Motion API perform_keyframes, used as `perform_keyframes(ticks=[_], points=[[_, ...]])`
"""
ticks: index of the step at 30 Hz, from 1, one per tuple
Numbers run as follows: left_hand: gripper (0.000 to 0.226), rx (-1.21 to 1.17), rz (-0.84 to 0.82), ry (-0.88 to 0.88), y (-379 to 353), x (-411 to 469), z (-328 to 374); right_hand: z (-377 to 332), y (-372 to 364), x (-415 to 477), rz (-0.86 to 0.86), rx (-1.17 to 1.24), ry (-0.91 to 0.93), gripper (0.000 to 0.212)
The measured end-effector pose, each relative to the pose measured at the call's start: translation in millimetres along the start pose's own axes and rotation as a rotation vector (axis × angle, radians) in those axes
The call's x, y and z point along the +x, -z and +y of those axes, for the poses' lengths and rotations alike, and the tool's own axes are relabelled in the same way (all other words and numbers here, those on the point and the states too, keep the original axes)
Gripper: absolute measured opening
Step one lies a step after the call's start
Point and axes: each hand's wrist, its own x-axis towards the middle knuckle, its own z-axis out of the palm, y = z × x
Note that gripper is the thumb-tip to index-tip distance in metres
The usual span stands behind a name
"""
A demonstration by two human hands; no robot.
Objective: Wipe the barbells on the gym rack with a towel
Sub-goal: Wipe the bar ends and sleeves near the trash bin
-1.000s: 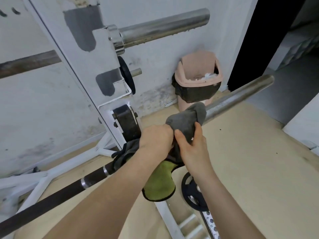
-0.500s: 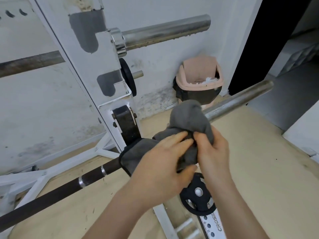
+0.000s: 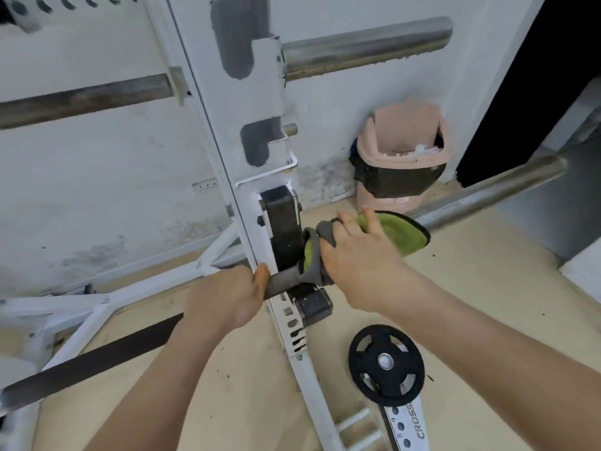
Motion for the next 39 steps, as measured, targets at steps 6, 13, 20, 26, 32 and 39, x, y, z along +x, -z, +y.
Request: perform_keyframes(ticks=[6, 13, 20, 26, 32, 39], points=[[0.013, -0.095, 0.032, -0.017, 5, -7, 2, -9, -47, 1, 0.480, 0.226, -0.016, 0.035], [0.039, 0.021, 0.495, 0.047, -24, -45, 20, -18, -50, -56, 0.546, 1.066, -0.249, 0.039], [0.047, -0.246, 0.041, 0.039, -1, -19, -5, 12, 5, -30, 0.590, 1.302, -0.369, 0.016], [0.037, 0.001, 0.221, 0.049, -8, -32, 5, -13, -7, -24, 0.306, 0.678, -0.095, 0.014], [0.024, 0.182, 0.266, 0.062, -6, -47, 12, -15, 23, -43, 0.700, 0.855, -0.370, 0.021], [0.052, -0.585, -0.283, 0.126, 8, -6, -10, -56, -4, -30, 0.416, 0.521, -0.238, 0.023]])
